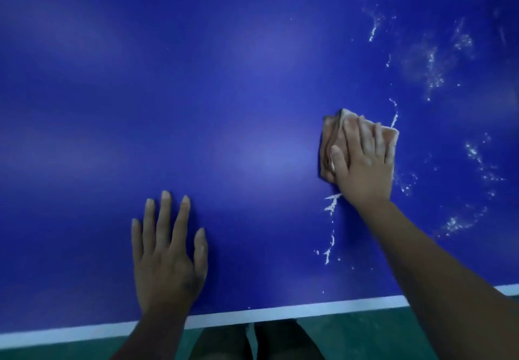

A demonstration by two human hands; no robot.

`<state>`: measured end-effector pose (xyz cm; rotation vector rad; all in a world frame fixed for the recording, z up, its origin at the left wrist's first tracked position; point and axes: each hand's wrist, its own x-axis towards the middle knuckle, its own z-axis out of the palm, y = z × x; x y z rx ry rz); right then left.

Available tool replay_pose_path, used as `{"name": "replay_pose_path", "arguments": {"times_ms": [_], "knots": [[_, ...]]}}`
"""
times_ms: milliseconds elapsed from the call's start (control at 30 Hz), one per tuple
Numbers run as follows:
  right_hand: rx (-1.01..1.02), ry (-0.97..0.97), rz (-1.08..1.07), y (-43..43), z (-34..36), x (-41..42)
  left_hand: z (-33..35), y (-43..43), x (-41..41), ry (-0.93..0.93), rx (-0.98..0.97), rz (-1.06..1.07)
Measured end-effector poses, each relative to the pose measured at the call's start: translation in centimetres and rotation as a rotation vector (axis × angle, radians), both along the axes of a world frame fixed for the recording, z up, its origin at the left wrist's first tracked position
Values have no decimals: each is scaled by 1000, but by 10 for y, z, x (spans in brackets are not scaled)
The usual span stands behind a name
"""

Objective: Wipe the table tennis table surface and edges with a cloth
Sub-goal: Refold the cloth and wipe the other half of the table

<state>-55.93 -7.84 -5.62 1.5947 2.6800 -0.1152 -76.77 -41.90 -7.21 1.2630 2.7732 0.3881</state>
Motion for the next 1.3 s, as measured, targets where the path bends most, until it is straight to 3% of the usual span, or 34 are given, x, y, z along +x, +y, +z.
{"name": "replay_pose_path", "arguments": {"times_ms": [100, 167, 233, 333, 433, 533, 733, 833, 900, 1167, 1300], "knots": [[-53, -10, -283, -25, -3, -33, -4, 2, -2, 14, 13, 1], [-51, 0, -318, -50, -4, -64, -6, -1, 2, 13, 26, 9], [-33, 4, -216, -82, -5, -93, -7, -3, 1, 18, 35, 5], [-17, 51, 103, -132, -8, -118, -9, -2, -1, 31, 42, 9], [-8, 102, 395, -139, -10, -97, -11, -2, 0, 37, 45, 7], [22, 85, 453, -110, -6, -55, -9, -3, 2, 20, 61, 9], [-32, 25, -21, -61, 3, 22, -7, -2, 2, 0, 51, 14], [-38, -14, -284, -83, 1, 11, -8, -2, 1, -4, 49, 13], [-21, -19, -340, -107, -2, -12, -6, -2, 2, -14, 57, 16], [20, 113, 246, -175, -11, -51, -3, 0, 2, -4, 71, 19], [22, 91, 288, -139, -10, -5, -4, 0, 3, 9, 101, 19]]}}
